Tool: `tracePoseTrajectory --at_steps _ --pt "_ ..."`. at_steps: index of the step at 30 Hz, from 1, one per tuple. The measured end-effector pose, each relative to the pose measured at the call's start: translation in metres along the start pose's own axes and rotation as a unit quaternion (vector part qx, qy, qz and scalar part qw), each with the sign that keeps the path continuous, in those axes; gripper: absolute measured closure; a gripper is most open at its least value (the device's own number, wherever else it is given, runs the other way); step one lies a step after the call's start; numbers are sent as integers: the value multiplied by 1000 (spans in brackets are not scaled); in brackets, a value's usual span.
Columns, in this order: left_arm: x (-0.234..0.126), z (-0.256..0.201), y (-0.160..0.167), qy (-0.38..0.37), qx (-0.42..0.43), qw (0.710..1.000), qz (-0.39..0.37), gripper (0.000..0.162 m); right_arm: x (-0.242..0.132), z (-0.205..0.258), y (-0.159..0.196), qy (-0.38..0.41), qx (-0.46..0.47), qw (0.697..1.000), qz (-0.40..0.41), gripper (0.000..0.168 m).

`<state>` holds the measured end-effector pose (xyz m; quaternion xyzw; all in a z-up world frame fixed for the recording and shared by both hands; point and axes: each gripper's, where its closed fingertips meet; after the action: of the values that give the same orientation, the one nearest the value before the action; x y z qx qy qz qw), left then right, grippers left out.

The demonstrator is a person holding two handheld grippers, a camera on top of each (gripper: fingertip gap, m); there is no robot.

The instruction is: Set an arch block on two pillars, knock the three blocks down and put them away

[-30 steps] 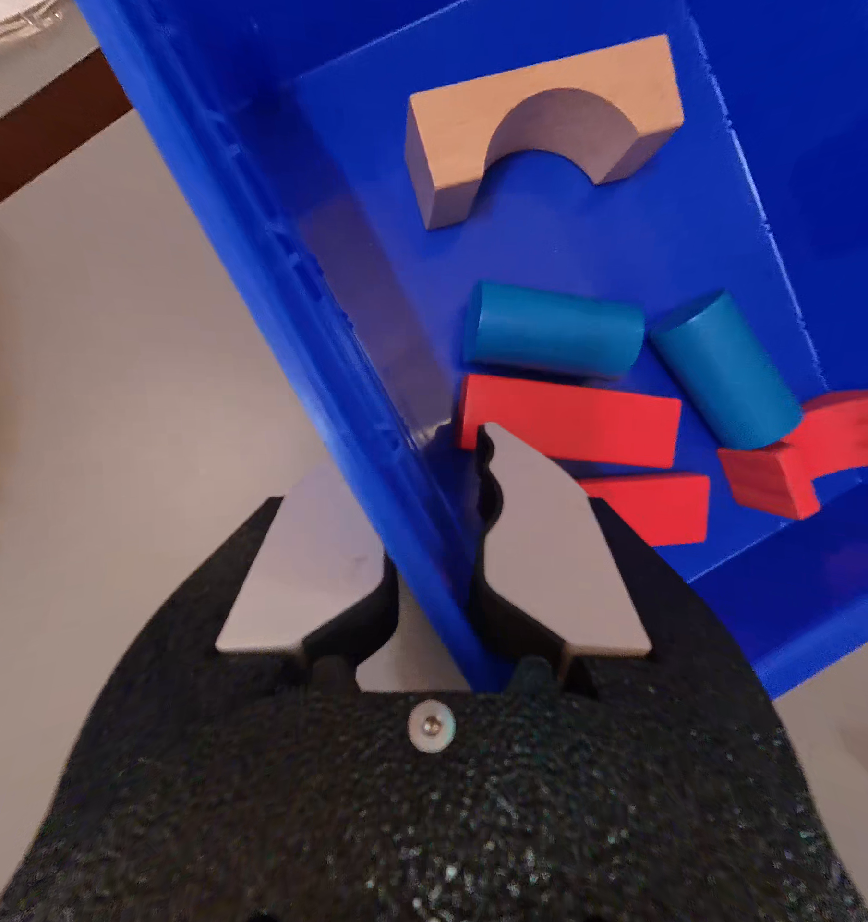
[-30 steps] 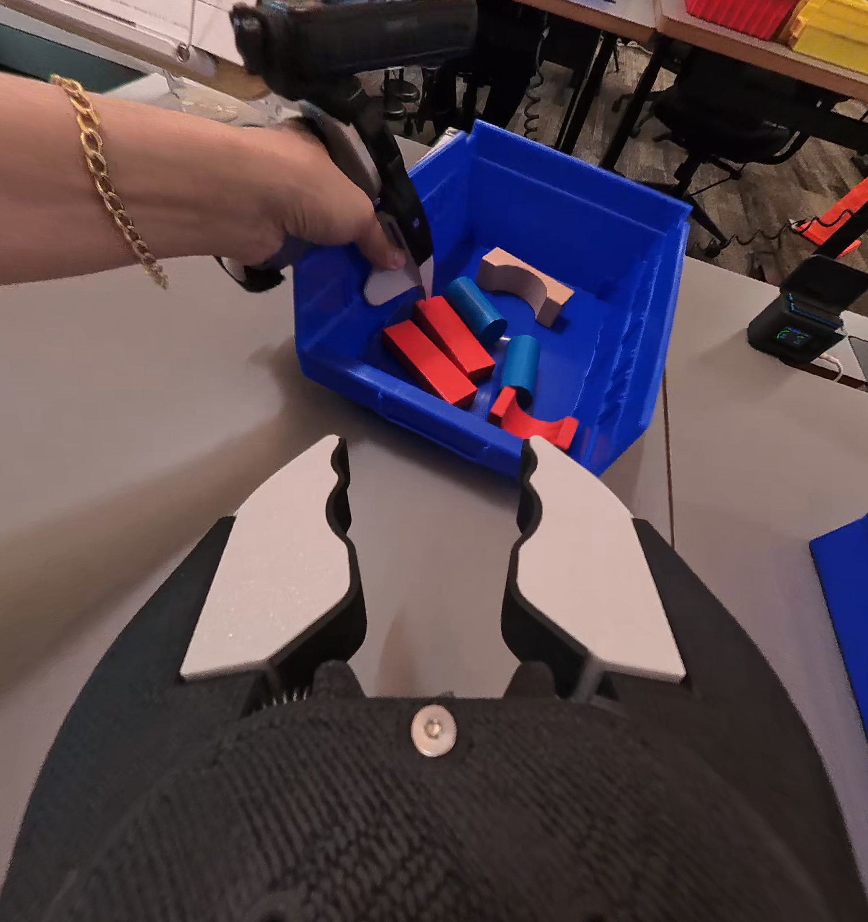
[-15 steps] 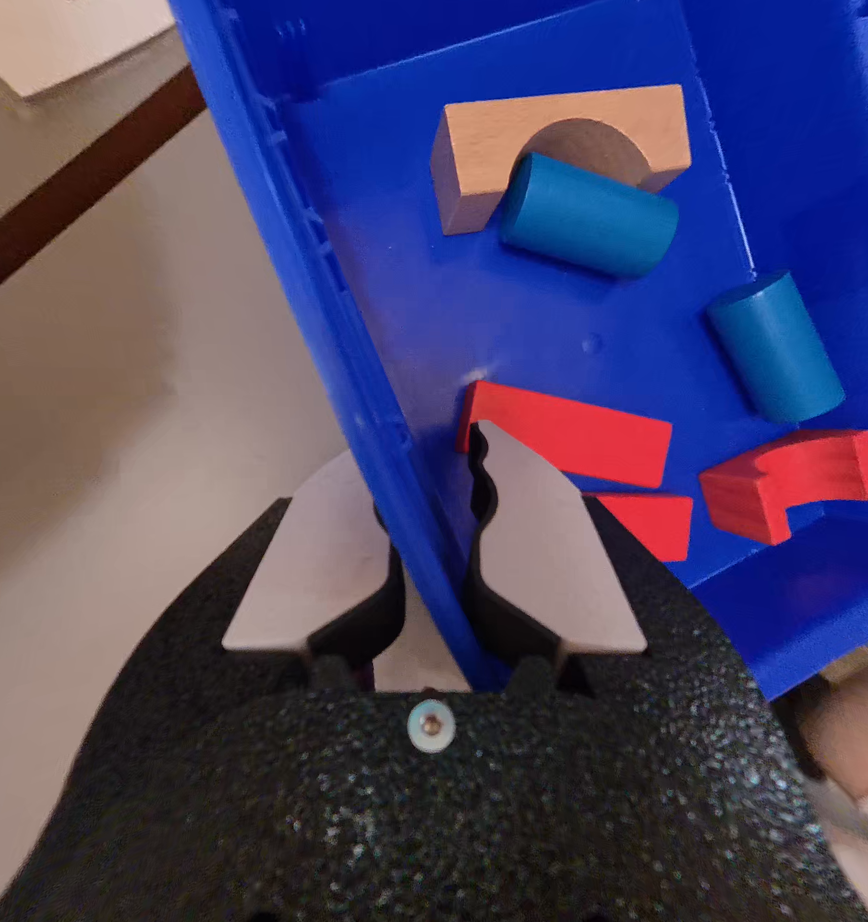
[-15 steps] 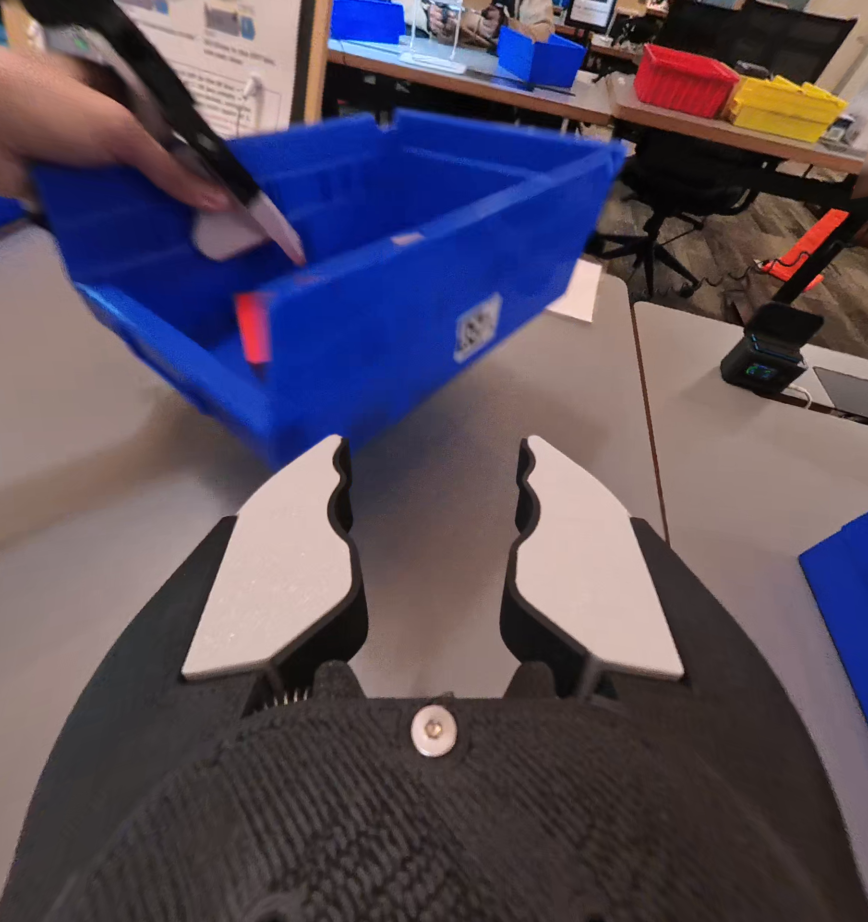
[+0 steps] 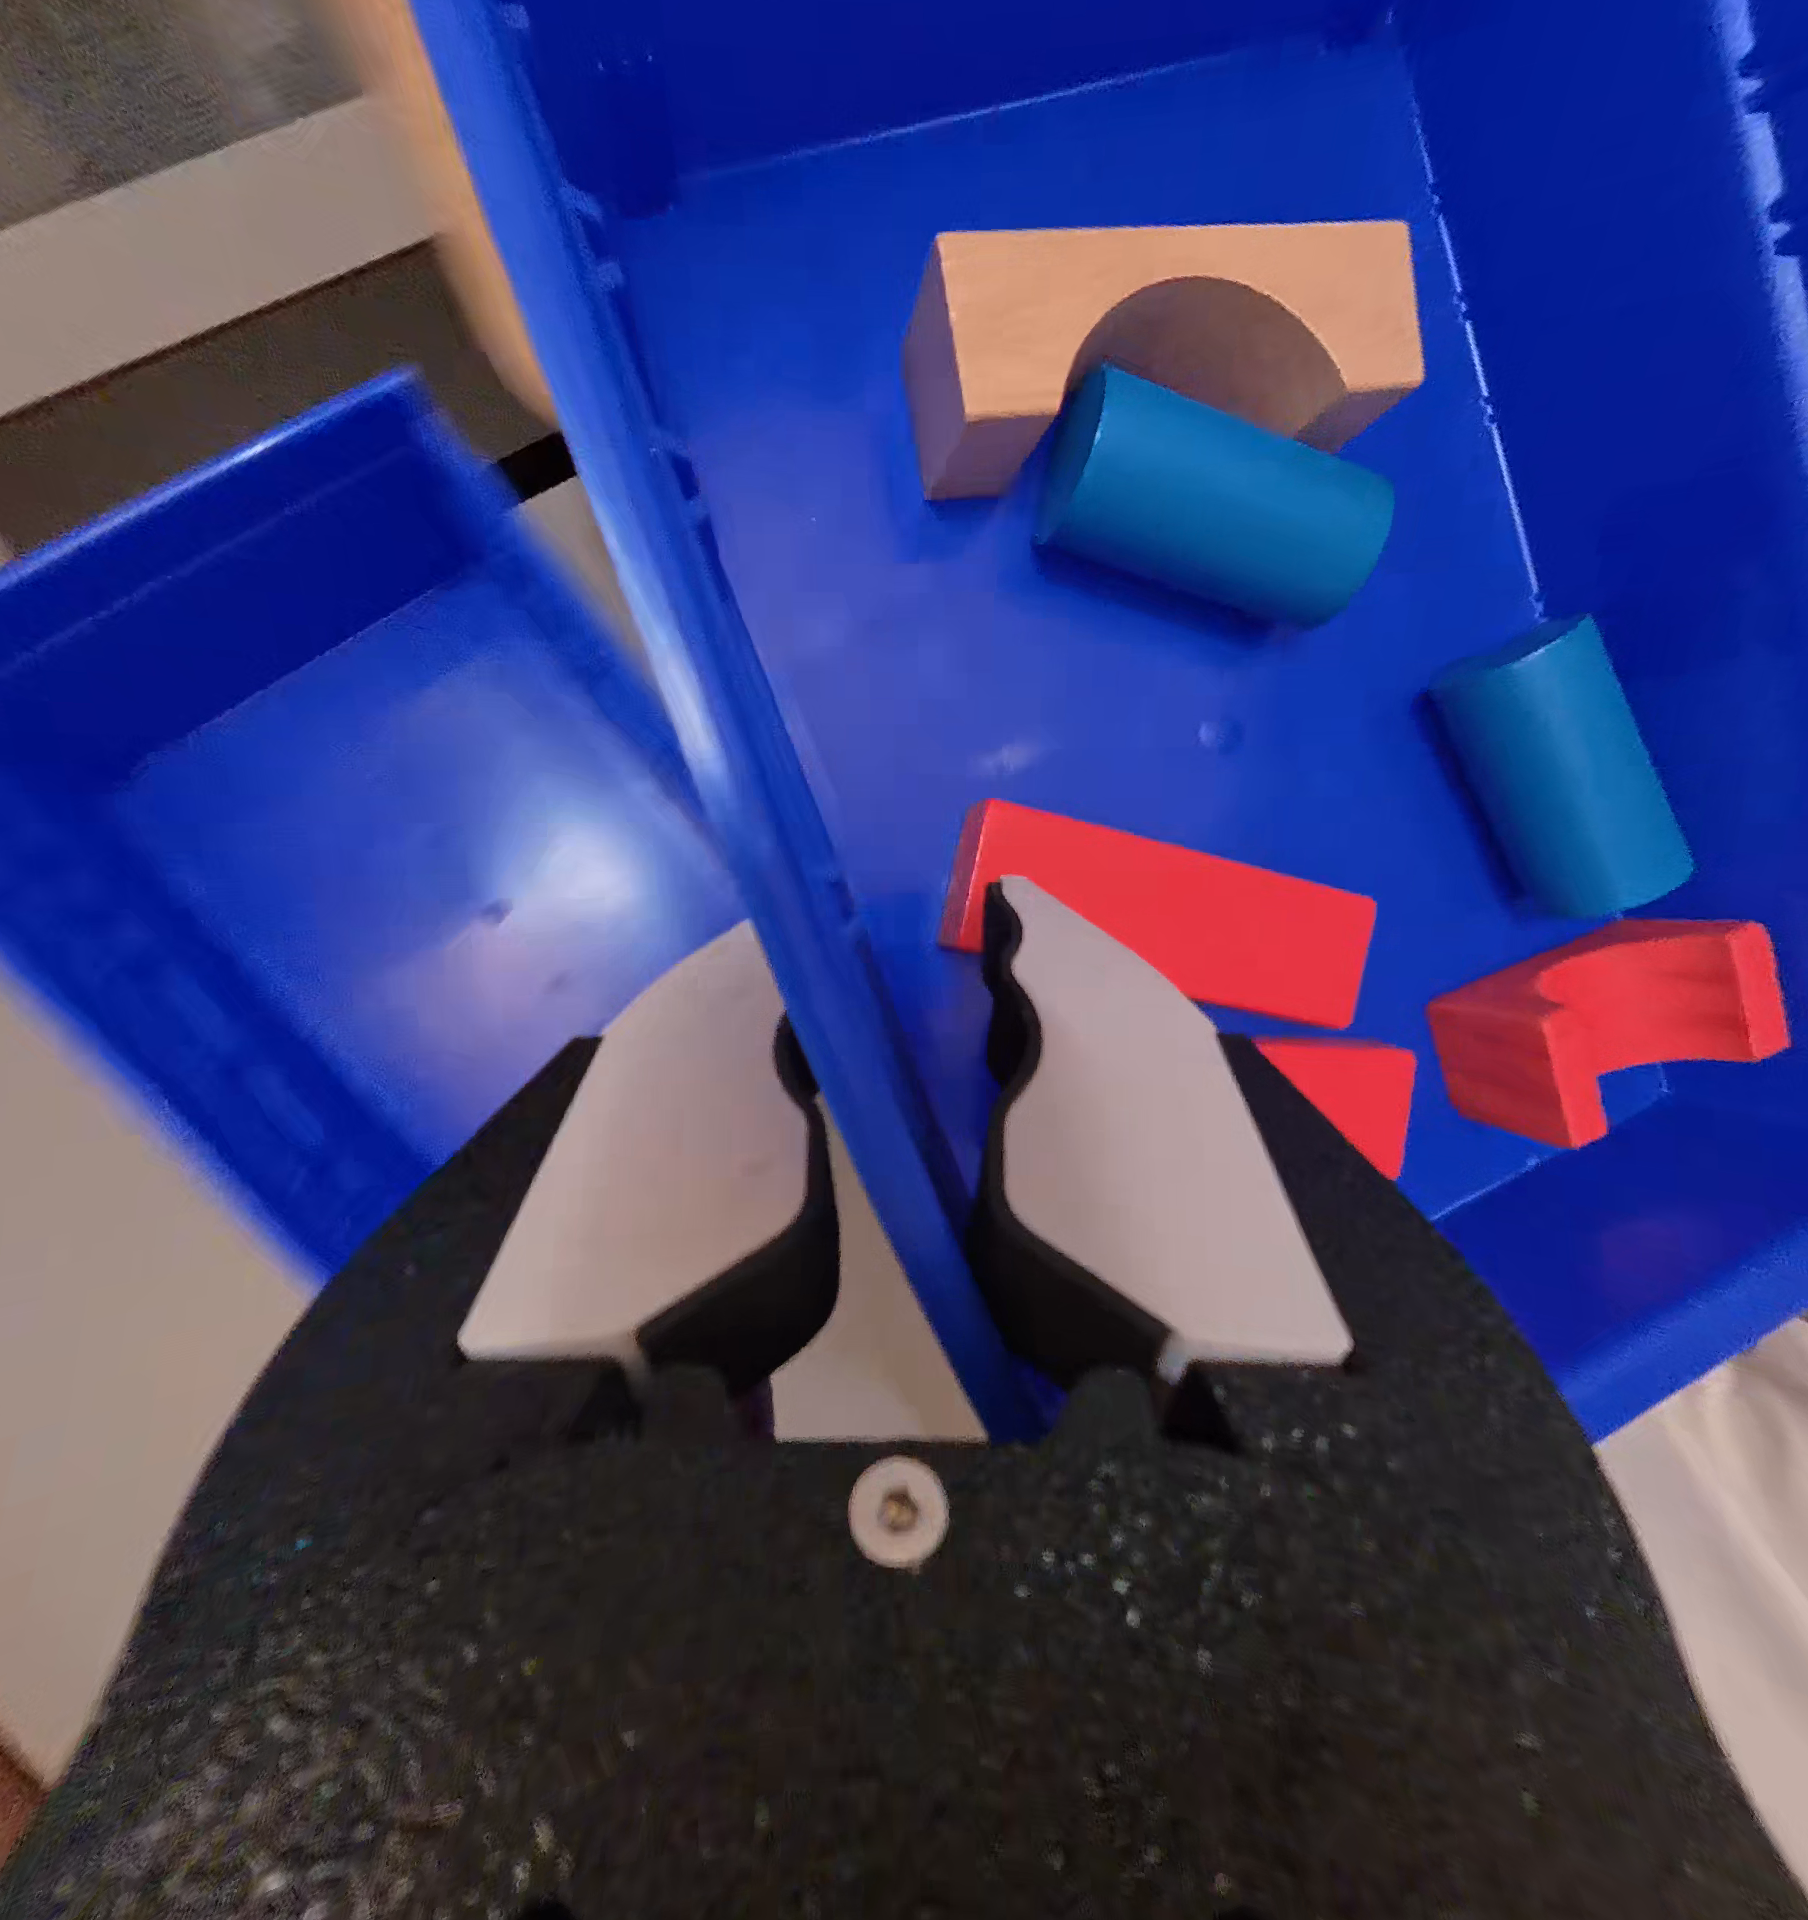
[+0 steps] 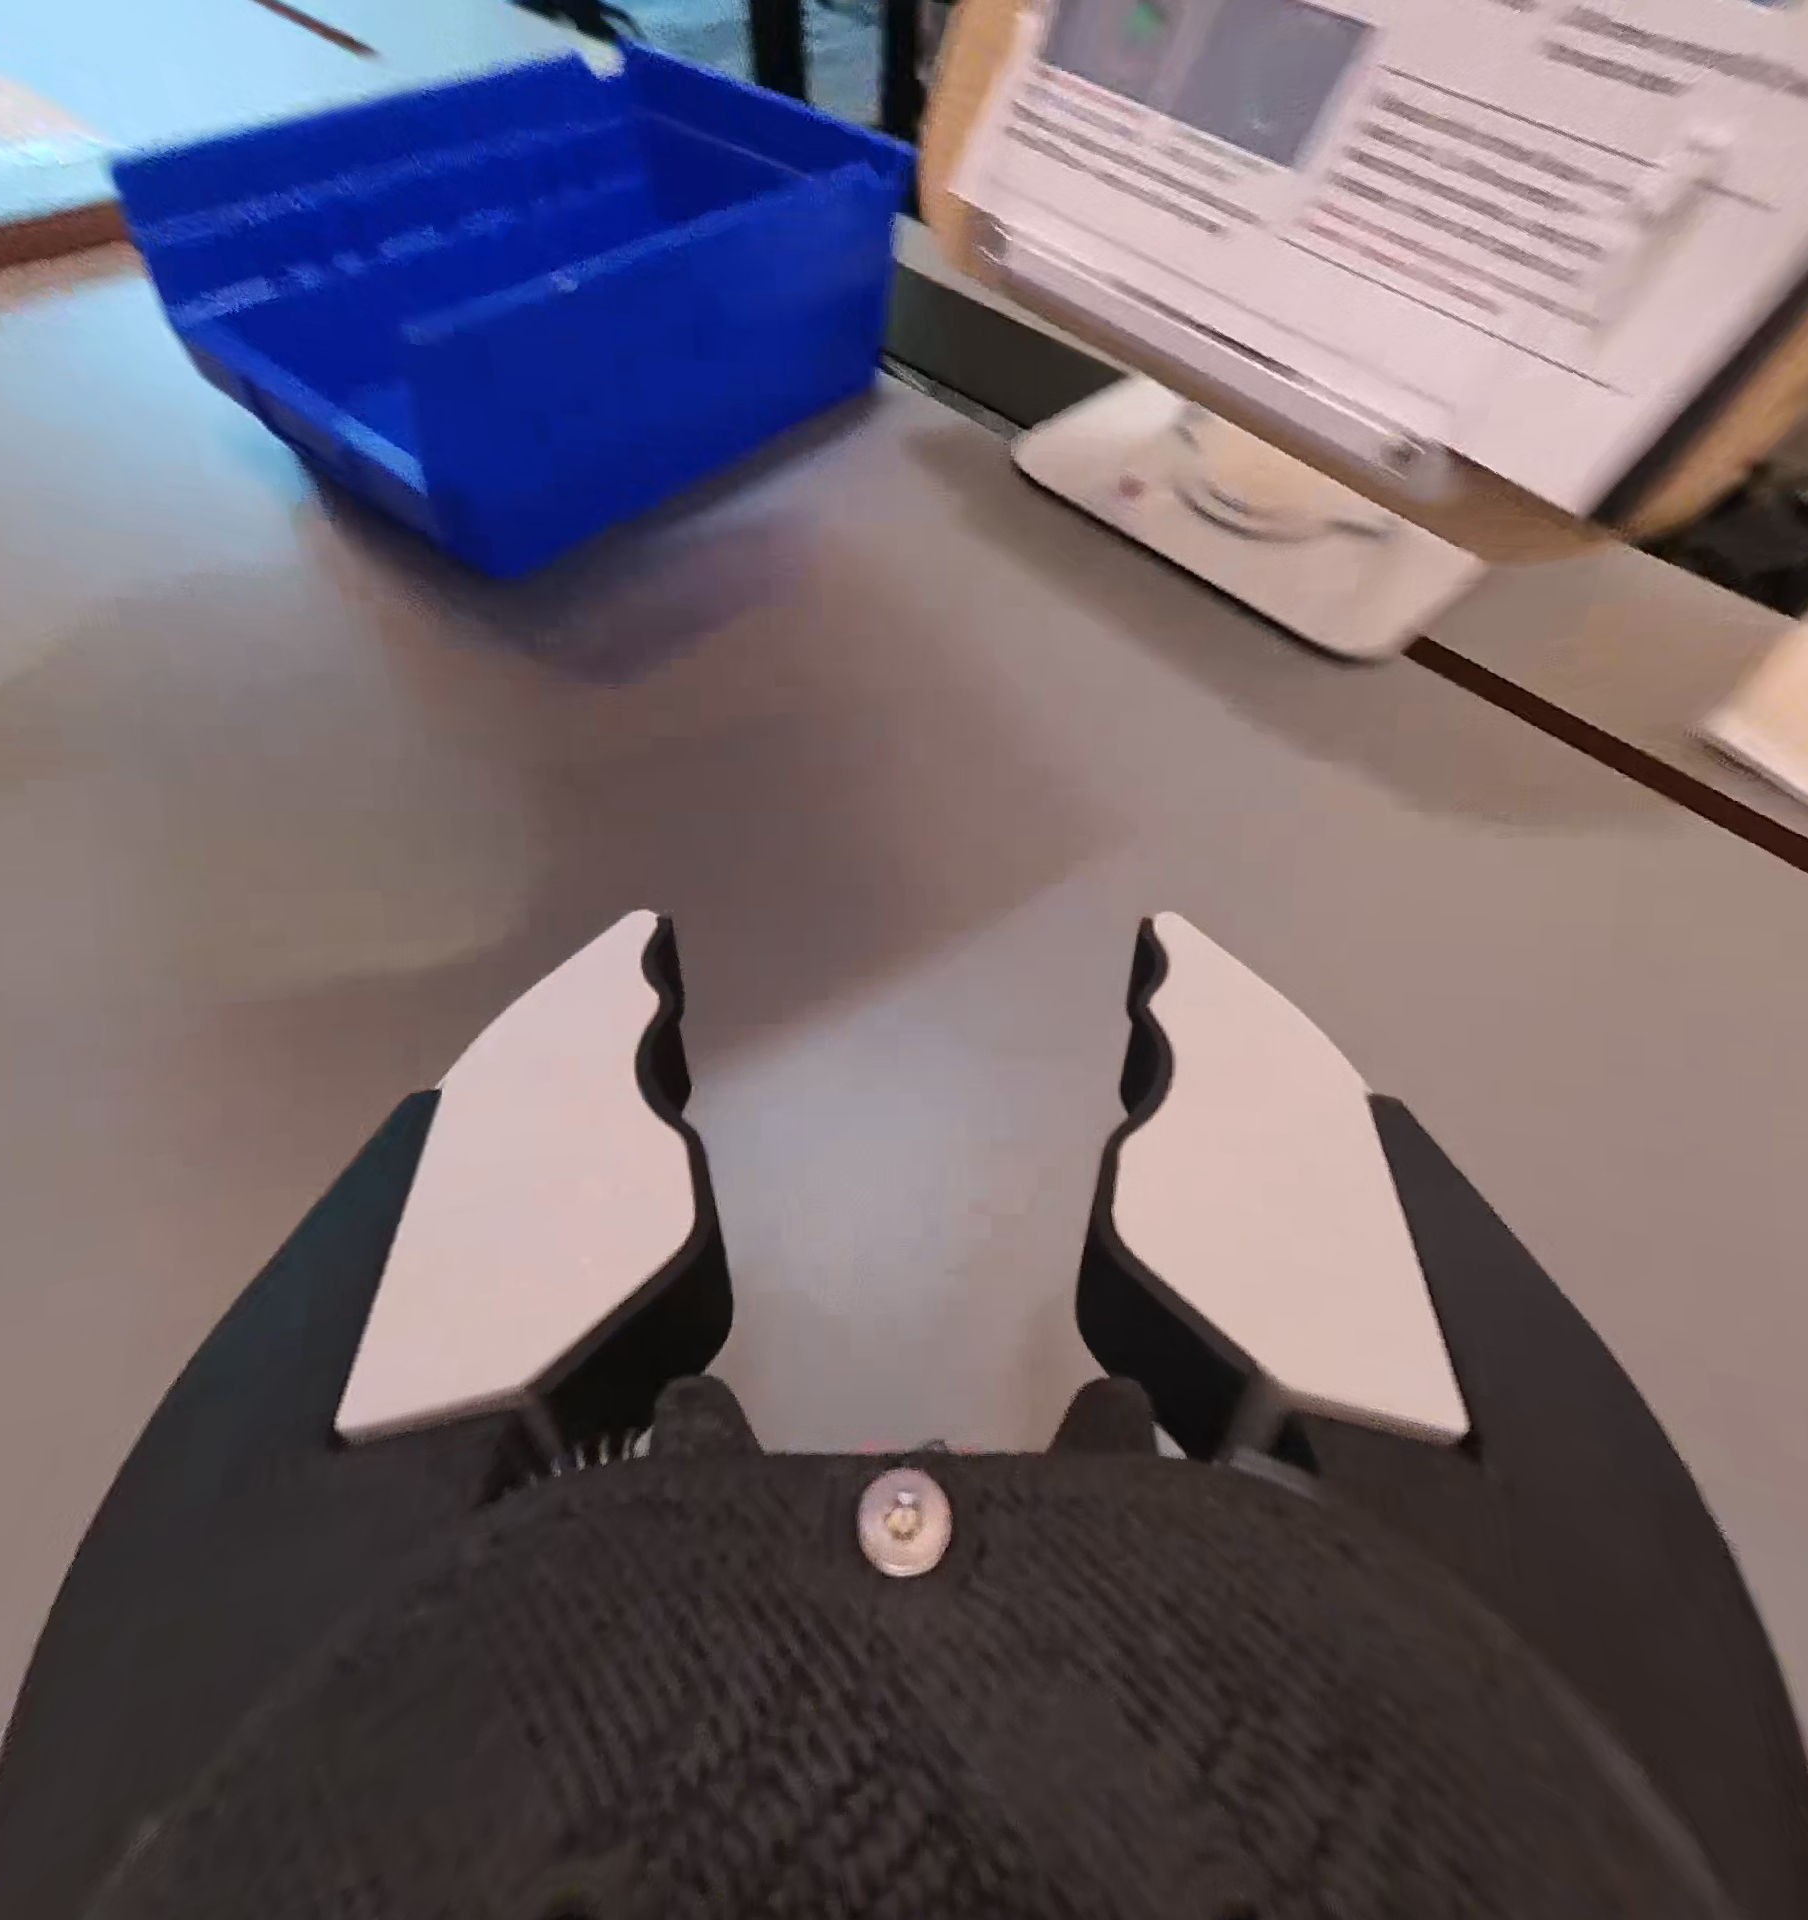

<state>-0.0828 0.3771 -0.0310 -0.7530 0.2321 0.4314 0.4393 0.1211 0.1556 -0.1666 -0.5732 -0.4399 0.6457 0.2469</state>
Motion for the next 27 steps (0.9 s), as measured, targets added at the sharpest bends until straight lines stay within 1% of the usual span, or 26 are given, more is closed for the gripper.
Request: tracePoseTrajectory --at_steps 1,4,6,10,13,16,18,20,21,23,25,27 --pt "-17 24 15 -12 -24 1000 -7 135 21 13 -18 -20 7 1000 -9 82" --pt "-65 89 63 -49 -94 994 -35 135 80 49 -69 -73 42 996 -12 77" --pt "-92 126 97 -70 -139 987 -49 135 116 66 -103 -85 49 995 -9 76" --pt "-131 183 165 -106 -214 969 -62 135 180 94 -158 -86 61 994 15 71" --pt "-149 212 211 -125 -252 957 -70 136 225 98 -182 -61 72 995 38 71" --pt "-158 229 250 -133 -281 948 -70 135 266 91 -183 -26 83 993 80 74" --pt "-162 237 270 -141 -291 944 -67 135 287 94 -176 -35 99 990 98 80" --pt "-163 242 286 -145 -298 941 -62 135 304 100 -164 -45 128 982 130 82" --pt "-162 244 291 -145 -301 941 -61 135 312 102 -156 -46 131 979 147 86" --pt "-159 246 298 -144 -304 940 -59 135 324 99 -138 -26 131 975 180 91" --pt "-154 248 301 -140 -305 940 -59 134 332 105 -128 -42 135 972 190 124" --pt "-147 248 301 -132 -306 941 -61 134 332 96 -126 -9 157 969 190 139"
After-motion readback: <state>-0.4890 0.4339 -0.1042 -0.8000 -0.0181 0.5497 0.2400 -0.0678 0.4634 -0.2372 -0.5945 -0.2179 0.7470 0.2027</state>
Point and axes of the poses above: each gripper's, where its closed fingertips meet, x out along the fingers, y out of its underside, z = x × y across the jaws, and after that the axes turned 5 degrees about z, right-handed
